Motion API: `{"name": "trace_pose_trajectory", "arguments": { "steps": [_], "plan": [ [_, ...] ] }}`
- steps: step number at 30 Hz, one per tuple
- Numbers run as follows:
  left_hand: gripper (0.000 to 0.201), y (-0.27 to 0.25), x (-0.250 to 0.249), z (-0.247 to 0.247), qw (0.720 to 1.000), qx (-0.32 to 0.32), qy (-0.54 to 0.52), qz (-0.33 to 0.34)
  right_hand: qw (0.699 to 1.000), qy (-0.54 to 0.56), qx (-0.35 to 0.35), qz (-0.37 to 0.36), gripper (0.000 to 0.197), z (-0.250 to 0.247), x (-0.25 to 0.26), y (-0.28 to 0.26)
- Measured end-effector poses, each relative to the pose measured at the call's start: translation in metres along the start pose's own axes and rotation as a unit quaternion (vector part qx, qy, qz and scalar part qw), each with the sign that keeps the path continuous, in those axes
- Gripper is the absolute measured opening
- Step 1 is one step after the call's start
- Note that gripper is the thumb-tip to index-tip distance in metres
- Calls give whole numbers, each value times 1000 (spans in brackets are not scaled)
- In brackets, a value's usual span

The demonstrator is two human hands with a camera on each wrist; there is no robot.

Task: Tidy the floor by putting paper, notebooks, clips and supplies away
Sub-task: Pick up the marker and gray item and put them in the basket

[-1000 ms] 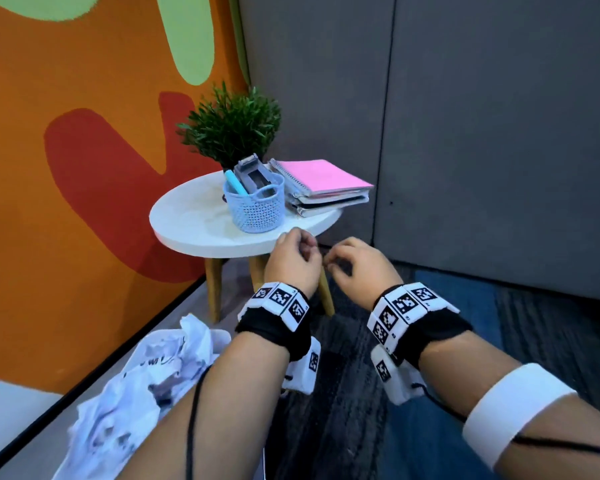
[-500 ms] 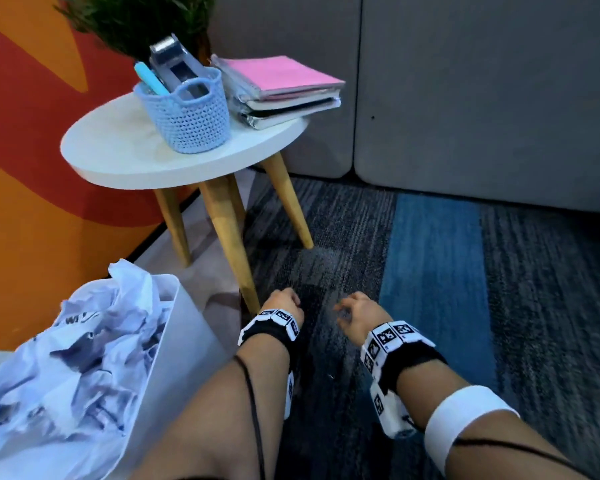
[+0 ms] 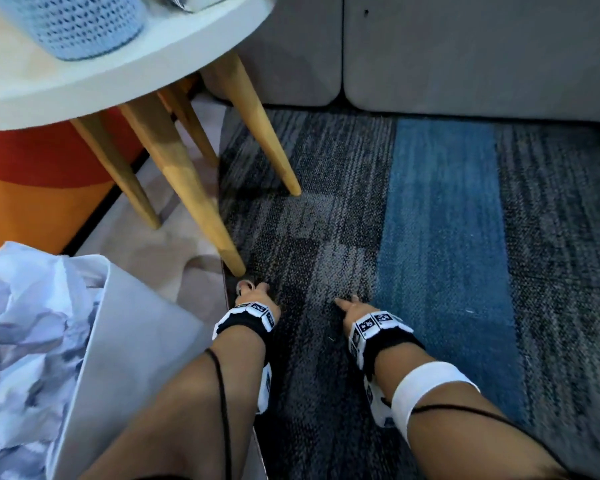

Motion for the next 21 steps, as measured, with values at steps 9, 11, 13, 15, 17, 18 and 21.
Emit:
{"name": "trace_pose_trajectory", "arguments": {
  "steps": [9,11,13,15,17,18,21],
  "plan": [
    [45,7,-2,5,993,39,101,43,997,-68,20,20,71,4,-9,5],
    [43,4,-7,4,990,20,131,52,997,-64,30,22,74,7,-12,9],
    [43,1,-8,8,989,9,137,54,997,-53,47,24,76,7,-13,8],
    [44,-1,-4,14,993,18,114,34,997,-43,58,23,76,7,-16,4],
    [44,-3,-5,16,997,22,70,32,999,-9,50,5,70,5,-16,-3],
    [41,-5,-9,14,998,19,49,40,999,13,34,-4,63,3,-17,-7],
    [24,-16,-29,4,996,1,-41,75,996,70,-44,-24,47,-17,-23,-25]
  ]
}}
Point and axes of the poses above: each hand's wrist, its own y-axis towards the middle knuckle, its own z-axis out of the palm, x = y × z, the point moved 10 cm from there along y, towards the middle knuckle, and after that the axes turned 2 degrees about y, right-handed, at the moved point
